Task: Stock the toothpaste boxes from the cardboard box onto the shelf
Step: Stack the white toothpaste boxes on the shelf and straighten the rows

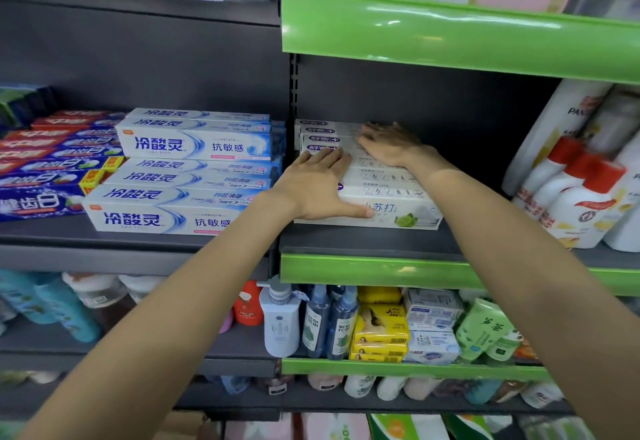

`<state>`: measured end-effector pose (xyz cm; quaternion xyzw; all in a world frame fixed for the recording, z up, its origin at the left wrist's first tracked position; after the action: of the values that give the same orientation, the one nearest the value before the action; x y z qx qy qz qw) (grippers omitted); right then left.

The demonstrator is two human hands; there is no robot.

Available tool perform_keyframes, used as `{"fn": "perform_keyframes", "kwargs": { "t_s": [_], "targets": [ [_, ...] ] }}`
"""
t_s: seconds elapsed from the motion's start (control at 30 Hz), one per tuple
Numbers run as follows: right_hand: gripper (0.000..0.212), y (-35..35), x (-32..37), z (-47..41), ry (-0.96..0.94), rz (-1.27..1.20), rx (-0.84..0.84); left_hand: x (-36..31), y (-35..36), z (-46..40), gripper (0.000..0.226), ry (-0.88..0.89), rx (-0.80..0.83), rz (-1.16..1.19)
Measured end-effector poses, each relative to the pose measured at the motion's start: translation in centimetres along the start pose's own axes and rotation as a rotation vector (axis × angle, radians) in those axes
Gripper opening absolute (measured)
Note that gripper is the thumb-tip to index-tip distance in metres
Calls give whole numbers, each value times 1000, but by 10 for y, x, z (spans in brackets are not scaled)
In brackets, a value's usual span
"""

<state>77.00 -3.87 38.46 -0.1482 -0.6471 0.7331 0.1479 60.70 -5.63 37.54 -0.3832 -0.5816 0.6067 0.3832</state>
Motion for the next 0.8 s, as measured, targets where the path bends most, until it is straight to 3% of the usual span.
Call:
{"fn": "perform_keyframes", "kwargs": {
  "t_s": [0.43,0.53,0.67,0.8],
  "targets": [
    [62,3,-12,-1,156,-12,-8,1,1,3,107,-16,6,3],
    [71,6,-18,3,157,-185,-7,1,1,4,104,-19,31,54],
    [73,7,-50,35,195,-356,-52,10,-4,7,85,-50,89,369],
    [57,19,-52,64,74,-580,-5,12,-3,4,83,-78,77,298]
  ]
}}
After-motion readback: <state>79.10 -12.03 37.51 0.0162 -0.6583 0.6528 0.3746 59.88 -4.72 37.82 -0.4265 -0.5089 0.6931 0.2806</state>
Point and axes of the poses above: each hand's wrist, its own z-axis away from the middle knuckle, its own y-axis out of the palm, x = y × z, the point moved 8 cm from there along -z, towards the middle knuckle, and after that the axes turned 8 degrees about x, right-handed, at the moved point
